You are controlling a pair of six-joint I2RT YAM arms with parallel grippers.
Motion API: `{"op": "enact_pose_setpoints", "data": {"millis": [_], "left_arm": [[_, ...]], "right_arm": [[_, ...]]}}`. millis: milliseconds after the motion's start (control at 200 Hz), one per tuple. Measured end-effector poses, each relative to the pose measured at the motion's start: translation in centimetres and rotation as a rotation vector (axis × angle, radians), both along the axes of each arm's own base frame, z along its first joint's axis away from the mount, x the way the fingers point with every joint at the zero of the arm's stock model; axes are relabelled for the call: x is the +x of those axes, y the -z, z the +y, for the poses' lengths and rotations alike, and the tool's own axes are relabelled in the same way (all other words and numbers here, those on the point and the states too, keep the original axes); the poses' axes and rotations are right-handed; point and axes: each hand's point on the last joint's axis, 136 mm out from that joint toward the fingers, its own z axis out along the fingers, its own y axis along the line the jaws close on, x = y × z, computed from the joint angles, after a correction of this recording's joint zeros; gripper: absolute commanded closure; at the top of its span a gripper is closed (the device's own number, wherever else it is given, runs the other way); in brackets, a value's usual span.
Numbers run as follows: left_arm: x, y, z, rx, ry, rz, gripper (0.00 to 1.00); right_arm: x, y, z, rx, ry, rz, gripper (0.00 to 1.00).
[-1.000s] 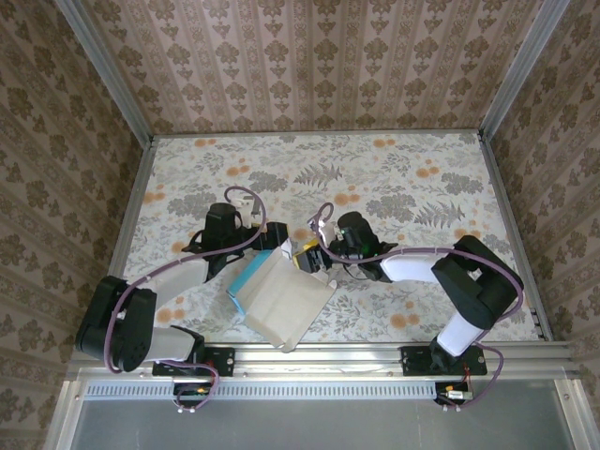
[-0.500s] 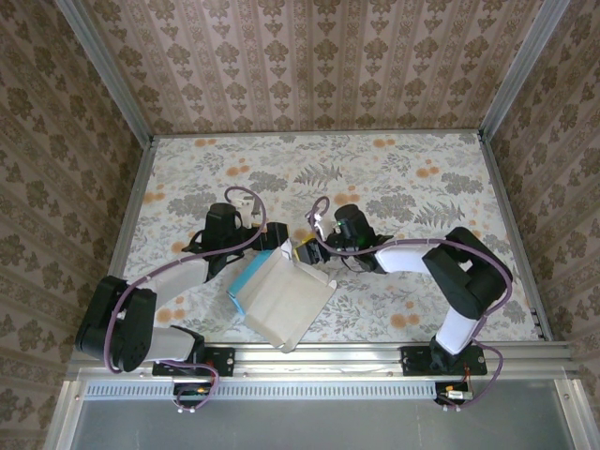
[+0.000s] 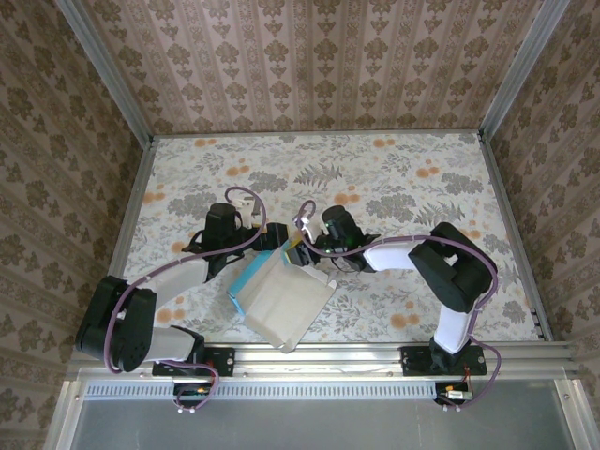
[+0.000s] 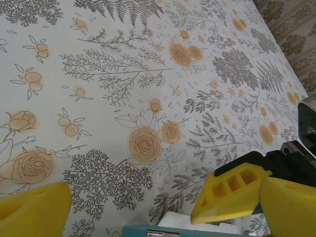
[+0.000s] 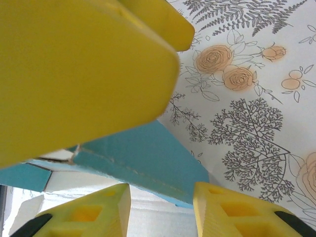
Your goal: Fold the paper box
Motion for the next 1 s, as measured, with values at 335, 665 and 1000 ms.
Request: {"op": "enact_pose_setpoints", "data": {"millis": [335, 665, 1000], "left_arm": [[-0.1, 0.2, -0.5, -0.014, 0.025, 0.006, 0.04], [0.1, 0.2, -0.4, -0.018, 0.024, 0.005, 0.04], [0.5, 0.2, 0.1, -0.013, 0.001, 0.001, 0.04]], "right_arm": [[0.8, 0.0, 1.1, 0.003, 0.009, -0.030, 0.69], [1.3, -0.1, 1.3, -0.020, 0.033, -0.072, 0.78], [1.7, -0.1, 1.7, -0.073, 0.087, -0.147, 0.84]]}}
